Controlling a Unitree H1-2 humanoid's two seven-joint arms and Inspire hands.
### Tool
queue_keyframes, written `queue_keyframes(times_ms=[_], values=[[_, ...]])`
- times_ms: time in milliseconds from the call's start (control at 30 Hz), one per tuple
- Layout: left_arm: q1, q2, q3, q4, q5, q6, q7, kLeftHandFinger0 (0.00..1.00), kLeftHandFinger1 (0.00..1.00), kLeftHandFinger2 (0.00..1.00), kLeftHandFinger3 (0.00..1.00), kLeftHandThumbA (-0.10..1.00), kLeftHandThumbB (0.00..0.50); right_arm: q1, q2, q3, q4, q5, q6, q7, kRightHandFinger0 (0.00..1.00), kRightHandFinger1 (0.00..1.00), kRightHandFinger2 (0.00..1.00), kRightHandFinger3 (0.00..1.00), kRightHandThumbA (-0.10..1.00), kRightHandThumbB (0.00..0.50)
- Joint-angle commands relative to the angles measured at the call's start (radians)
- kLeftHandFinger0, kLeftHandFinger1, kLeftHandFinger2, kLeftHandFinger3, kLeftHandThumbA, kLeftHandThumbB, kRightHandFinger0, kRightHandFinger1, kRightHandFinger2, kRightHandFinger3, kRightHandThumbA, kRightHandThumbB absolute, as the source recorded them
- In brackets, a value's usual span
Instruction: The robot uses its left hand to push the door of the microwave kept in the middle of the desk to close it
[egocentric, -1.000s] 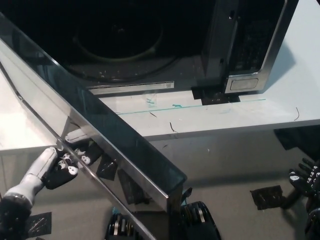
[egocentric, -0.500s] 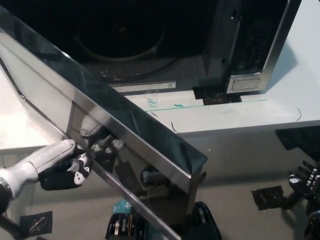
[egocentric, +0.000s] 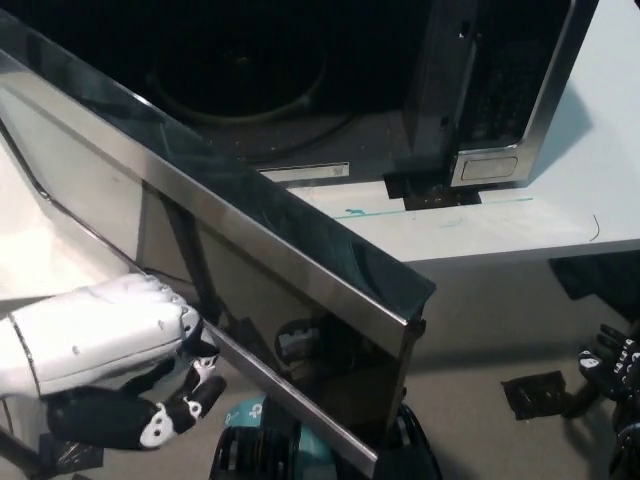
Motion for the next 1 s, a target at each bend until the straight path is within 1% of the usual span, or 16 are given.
queue_keyframes(times_ms=[0,33,100,133,200,233,300,367,467,500,600,700,767,833,867,967], values=[[-0.05,-0.11,0.019,0.061,0.151,0.024,0.03,0.0,0.02,0.07,0.31,-0.1,0.0,-0.004,-0.009,0.011,-0.014,-0.003,-0.048,-0.018,0.93,0.84,0.83,0.78,0.61,0.0],[-0.066,-0.133,0.007,0.104,0.189,0.024,0.019,0.08,0.1,0.15,0.33,-0.1,0.0,0.001,-0.008,0.012,-0.022,-0.004,-0.041,-0.02,0.93,0.84,0.84,0.78,0.62,0.0],[-0.079,-0.165,0.002,0.153,0.239,0.024,-0.005,0.11,0.13,0.19,0.34,-0.1,0.0,0.006,-0.006,0.013,-0.035,-0.004,-0.028,-0.027,0.93,0.85,0.85,0.78,0.62,0.0],[-0.098,-0.179,-0.022,0.188,0.309,0.024,-0.012,0.19,0.21,0.25,0.37,-0.1,0.0,0.01,-0.006,0.012,-0.041,-0.002,-0.024,-0.027,0.92,0.84,0.84,0.8,0.62,0.0],[-0.148,-0.203,-0.08,0.285,0.42,-0.001,-0.012,0.12,0.15,0.22,0.36,-0.1,0.0,0.01,0.0,-0.015,-0.044,0.039,-0.026,-0.01,0.8,0.74,0.76,0.75,0.57,0.0],[-0.163,-0.215,-0.095,0.326,0.456,-0.043,-0.008,0.15,0.18,0.24,0.38,-0.1,0.0,0.01,-0.002,-0.015,-0.04,0.037,-0.029,-0.011,0.76,0.71,0.74,0.75,0.56,0.0],[-0.176,-0.227,-0.113,0.36,0.499,-0.073,-0.011,0.13,0.16,0.25,0.4,-0.1,0.0,0.015,-0.002,-0.014,-0.037,0.036,-0.031,-0.008,0.76,0.71,0.75,0.76,0.56,0.0],[-0.192,-0.249,-0.132,0.403,0.548,-0.113,0.006,0.0,0.06,0.16,0.35,-0.1,0.018,0.019,-0.002,-0.018,-0.037,0.04,-0.036,-0.007,0.71,0.67,0.71,0.75,0.55,0.0],[-0.222,-0.265,-0.157,0.437,0.576,-0.087,-0.018,0.02,0.07,0.17,0.35,-0.1,0.015,0.022,-0.003,-0.017,-0.037,0.041,-0.037,-0.004,0.66,0.62,0.67,0.73,0.55,0.0],[-0.231,-0.268,-0.165,0.447,0.585,-0.081,-0.024,0.06,0.11,0.21,0.41,-0.1,0.014,0.027,-0.004,-0.008,-0.05,0.028,-0.027,-0.01,0.64,0.61,0.67,0.74,0.56,0.0],[-0.241,-0.277,-0.18,0.503,0.627,-0.121,-0.011,0.04,0.1,0.2,0.37,-0.1,0.03,0.032,-0.001,-0.016,-0.055,0.042,-0.019,-0.004,0.67,0.61,0.66,0.72,0.55,0.0],[-0.258,-0.29,-0.181,0.591,0.626,-0.151,0.003,0.1,0.16,0.29,0.47,-0.1,0.028,0.038,0.002,-0.018,-0.051,0.045,-0.022,-0.005,0.69,0.64,0.68,0.73,0.54,0.0],[-0.272,-0.302,-0.18,0.665,0.65,-0.181,0.023,0.01,0.07,0.19,0.32,-0.1,0.015,0.042,0.003,-0.018,-0.054,0.048,-0.018,-0.003,0.65,0.61,0.65,0.72,0.54,0.0],[-0.269,-0.306,-0.173,0.669,0.656,-0.189,0.018,0.0,0.07,0.19,0.32,-0.1,0.013,0.044,0.003,-0.017,-0.054,0.049,-0.018,-0.003,0.65,0.61,0.65,0.72,0.53,0.0],[-0.285,-0.315,-0.173,0.725,0.677,-0.207,0.034,0.0,0.0,0.12,0.25,-0.1,0.023,0.049,0.005,-0.015,-0.05,0.049,-0.03,-0.001,0.67,0.63,0.66,0.72,0.53,0.0],[-0.318,-0.335,-0.167,0.824,0.707,-0.237,0.046,0.0,0.0,0.11,0.25,-0.1,0.012,0.058,0.006,-0.014,-0.049,0.057,-0.033,0.004,0.67,0.63,0.68,0.77,0.56,0.0]])
